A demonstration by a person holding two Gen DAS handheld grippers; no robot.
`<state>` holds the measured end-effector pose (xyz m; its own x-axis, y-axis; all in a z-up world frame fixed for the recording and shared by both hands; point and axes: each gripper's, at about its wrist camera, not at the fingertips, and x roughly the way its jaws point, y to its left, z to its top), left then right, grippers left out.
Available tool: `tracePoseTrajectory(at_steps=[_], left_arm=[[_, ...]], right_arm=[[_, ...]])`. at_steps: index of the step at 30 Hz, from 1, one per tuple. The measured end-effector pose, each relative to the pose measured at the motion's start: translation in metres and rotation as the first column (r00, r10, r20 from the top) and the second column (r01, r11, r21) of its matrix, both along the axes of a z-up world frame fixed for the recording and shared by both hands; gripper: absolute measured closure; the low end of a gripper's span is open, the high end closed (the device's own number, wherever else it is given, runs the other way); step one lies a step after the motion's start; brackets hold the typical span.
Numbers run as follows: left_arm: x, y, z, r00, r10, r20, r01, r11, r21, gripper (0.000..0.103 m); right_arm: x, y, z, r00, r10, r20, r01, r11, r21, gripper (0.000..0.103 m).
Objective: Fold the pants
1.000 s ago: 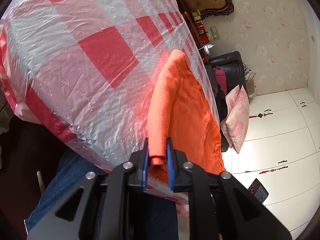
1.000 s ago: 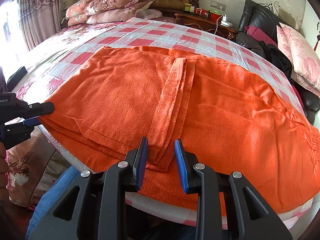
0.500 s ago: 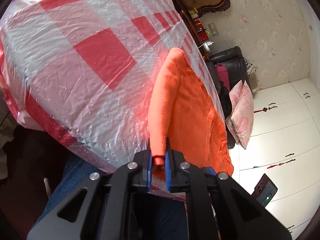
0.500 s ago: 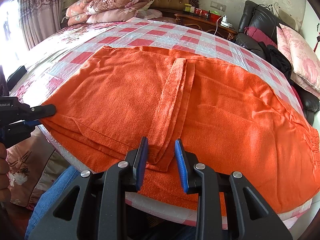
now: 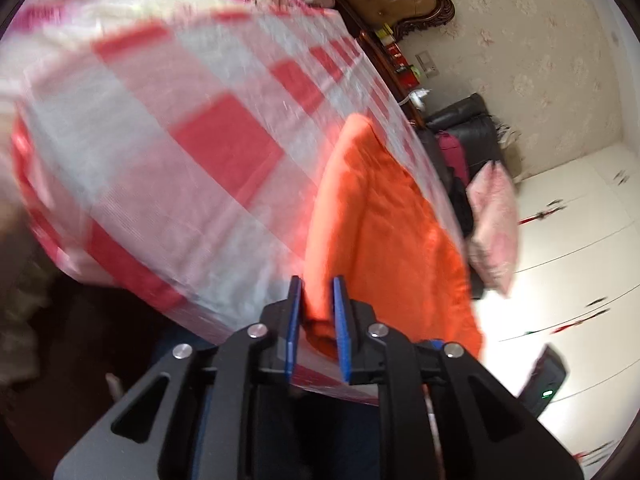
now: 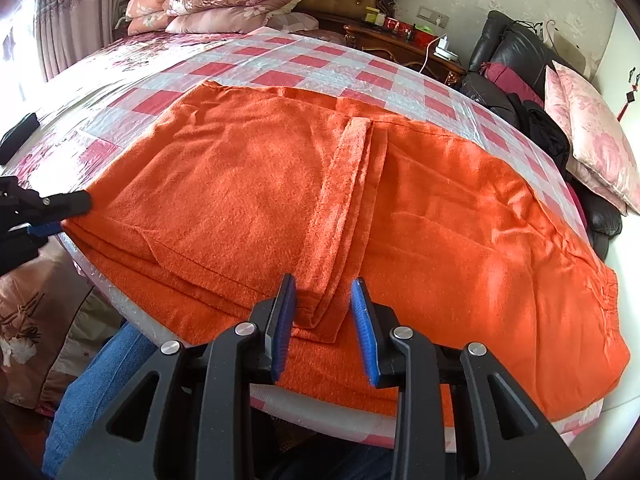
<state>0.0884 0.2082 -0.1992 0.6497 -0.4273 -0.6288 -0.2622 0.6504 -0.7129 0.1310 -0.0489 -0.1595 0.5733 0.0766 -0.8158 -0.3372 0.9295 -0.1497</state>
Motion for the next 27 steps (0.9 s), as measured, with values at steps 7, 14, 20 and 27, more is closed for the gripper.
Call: tracePoseTrajectory(at_steps=[7, 14, 20, 27], left_arm=[[0.013, -0.010, 0.052, 0.990, -0.073, 0.123, 0.016, 0.913, 0.408, 0.071], [0.119, -0.052, 0.060, 0.940, -0.340, 0.022, 0.251, 0.734, 0.631, 0.079], [0.163, -0.088, 0.057, 0.914, -0.397, -0.085, 0.322, 0.579, 0.749, 0.079], [0.155, -0.184, 0.075, 0.689, -0.724, -0.021, 0.573, 0.527, 0.627, 0.064]], right_arm=[[0.002, -0.002, 0.001, 1.000, -0.013, -0.019, 0.014, 1.000, 0.023, 0.070], [-0.001, -0.015, 0.004, 0.996, -0.046, -0.081, 0.059, 0.985, 0.160, 0.070], [0.009, -0.058, 0.007, 0.972, -0.095, -0.214, 0.183, 0.877, 0.444, 0.069], [0.019, -0.069, -0.004, 0.954, -0.072, -0.290, 0.235, 0.781, 0.578, 0.069]])
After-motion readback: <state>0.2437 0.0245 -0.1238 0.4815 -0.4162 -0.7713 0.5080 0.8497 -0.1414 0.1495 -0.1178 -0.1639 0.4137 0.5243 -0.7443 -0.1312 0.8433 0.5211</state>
